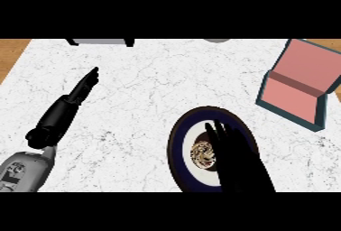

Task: Pick the cupcake from the plate and place it in the cardboard box

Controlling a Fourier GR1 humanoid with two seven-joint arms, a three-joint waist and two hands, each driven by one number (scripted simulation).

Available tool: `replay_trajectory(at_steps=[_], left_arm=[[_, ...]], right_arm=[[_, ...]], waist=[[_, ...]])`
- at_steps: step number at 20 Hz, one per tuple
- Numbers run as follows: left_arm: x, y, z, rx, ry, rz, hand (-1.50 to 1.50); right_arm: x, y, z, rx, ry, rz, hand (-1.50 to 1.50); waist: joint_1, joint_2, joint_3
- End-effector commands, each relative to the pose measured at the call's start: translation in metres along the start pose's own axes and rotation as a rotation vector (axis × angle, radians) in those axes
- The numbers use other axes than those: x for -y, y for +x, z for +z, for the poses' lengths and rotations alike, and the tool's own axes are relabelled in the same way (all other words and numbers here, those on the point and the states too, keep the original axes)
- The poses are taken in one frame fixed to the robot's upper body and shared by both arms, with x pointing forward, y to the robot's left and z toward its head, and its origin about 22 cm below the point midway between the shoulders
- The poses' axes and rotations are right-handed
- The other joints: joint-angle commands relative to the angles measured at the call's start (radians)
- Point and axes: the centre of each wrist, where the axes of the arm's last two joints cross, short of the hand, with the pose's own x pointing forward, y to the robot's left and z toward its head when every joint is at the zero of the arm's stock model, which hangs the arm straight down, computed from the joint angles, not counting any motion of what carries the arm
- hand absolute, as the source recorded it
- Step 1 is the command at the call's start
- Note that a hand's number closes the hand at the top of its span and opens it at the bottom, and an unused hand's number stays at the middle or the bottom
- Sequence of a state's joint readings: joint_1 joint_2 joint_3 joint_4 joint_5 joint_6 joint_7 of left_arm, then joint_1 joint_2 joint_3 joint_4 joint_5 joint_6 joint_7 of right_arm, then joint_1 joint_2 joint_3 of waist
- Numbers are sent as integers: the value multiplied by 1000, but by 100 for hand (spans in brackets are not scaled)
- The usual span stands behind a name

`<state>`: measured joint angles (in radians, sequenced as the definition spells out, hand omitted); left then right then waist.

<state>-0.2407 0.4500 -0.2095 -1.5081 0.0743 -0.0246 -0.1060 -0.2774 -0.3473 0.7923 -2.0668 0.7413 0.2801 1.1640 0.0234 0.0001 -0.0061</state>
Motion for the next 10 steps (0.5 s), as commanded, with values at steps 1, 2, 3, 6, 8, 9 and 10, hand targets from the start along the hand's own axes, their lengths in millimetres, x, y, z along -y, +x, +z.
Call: replay_trajectory(at_steps=[1,2,3,6,8,9,10], left_arm=[[-2,-3,1,-6,0,6,0],[2,-3,0,-27,13,-1,0],[-8,0,3,-8,5,13,0],[4,-1,8,7,6,9,0],[13,6,-5,-23,5,7,0],[3,-4,6,-11,14,3,0],[-8,2,-1,-6,28,17,0]], right_arm=[[-10,40,-10,-196,66,76,-150],[-5,46,-3,-187,66,71,-150],[-15,55,-6,-187,88,79,-150],[-27,54,-19,-235,84,106,-150],[-33,61,-24,-240,72,141,-150],[-28,58,-28,-260,56,148,-150],[-29,74,-30,-261,40,136,-150]], waist=[[-6,-1,2],[-14,-3,2],[-7,-4,2],[-12,-5,4],[-21,-4,4],[-18,-4,4],[-17,-3,4]])
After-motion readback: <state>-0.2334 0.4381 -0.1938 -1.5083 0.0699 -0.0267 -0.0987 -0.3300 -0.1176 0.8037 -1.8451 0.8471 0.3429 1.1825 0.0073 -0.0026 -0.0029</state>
